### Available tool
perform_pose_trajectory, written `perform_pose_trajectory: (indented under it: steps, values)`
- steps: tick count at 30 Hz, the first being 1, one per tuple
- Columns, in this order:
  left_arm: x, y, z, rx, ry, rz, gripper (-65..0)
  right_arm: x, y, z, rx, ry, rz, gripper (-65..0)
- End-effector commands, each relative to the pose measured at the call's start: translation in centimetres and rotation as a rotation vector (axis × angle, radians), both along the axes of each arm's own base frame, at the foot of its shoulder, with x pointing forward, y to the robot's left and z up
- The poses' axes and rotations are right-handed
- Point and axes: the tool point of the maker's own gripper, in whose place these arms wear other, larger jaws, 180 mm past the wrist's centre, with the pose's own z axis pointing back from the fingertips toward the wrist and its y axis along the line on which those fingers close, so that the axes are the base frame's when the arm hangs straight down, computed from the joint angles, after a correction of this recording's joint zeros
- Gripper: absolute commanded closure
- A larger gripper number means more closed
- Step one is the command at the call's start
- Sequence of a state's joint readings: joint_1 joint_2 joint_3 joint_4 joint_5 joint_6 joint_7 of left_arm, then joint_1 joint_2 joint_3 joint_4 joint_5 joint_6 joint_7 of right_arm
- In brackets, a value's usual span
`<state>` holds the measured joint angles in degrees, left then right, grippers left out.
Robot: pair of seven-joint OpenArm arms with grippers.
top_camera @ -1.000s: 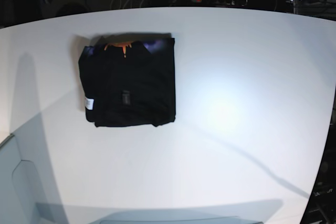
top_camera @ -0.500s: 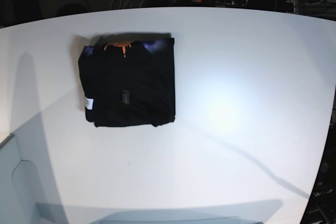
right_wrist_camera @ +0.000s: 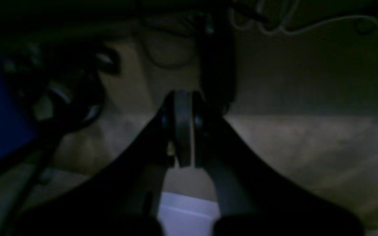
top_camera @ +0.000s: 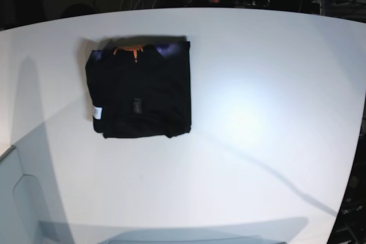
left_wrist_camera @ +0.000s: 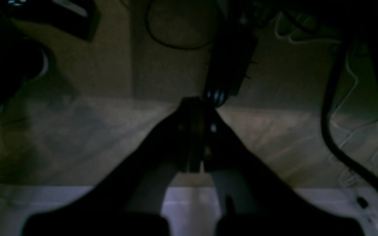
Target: Fold the T-shirt properly
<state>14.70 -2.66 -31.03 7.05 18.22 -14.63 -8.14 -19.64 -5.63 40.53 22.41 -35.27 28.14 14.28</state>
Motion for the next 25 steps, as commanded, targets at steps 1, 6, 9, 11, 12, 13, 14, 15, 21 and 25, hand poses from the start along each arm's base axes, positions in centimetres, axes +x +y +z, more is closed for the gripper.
perform_pose_trajectory:
  steps: [1,6,9,11,12,13,14,15,21,25]
  values:
    - [0.4,-0.3,-0.1,-0.001,-0.007,-0.011,0.0,-0.9,-0.1,-0.3,-0.030,0.006,0.031,0.0]
    - [1.7,-2.8,-0.4,-0.044,-0.019,-0.057,0.0,0.6,-1.8,-1.7,-0.254,-0.062,0.243,0.0]
    - [3.0,-3.0,-0.5,-0.048,-0.037,-0.082,0.0,2.7,-3.0,-1.8,-0.382,-0.126,0.377,0.0]
    - [4.1,-3.6,-0.6,-0.057,-0.055,-0.082,0.0,3.7,-3.8,-1.7,-0.460,-0.146,0.421,0.0]
    - [4.7,-3.8,-0.6,-0.060,-0.064,-0.083,0.0,3.9,-4.3,-1.6,-0.497,-0.146,0.433,0.0]
    - [5.0,-3.8,-0.7,-0.059,-0.068,-0.083,0.0,4.0,-4.8,-1.6,-0.526,-0.142,0.438,0.0]
    - [5.1,-3.8,-0.7,-0.059,-0.070,-0.083,0.0,4.5,-5.1,-1.5,-0.547,-0.146,0.439,0.0]
    - [5.1,-3.8,-0.7,-0.059,-0.070,-0.083,0.0,4.5,-5.4,-1.5,-0.566,-0.140,0.439,0.0]
    - [5.6,-3.9,-0.7,-0.060,-0.078,-0.081,0.0,4.4,-5.0,-1.4,-0.597,-0.124,0.445,0.0]
    - [6.4,-4.0,-0.7,-0.062,-0.089,-0.081,0.0,4.2,-3.7,-1.5,-0.575,-0.107,0.442,0.0]
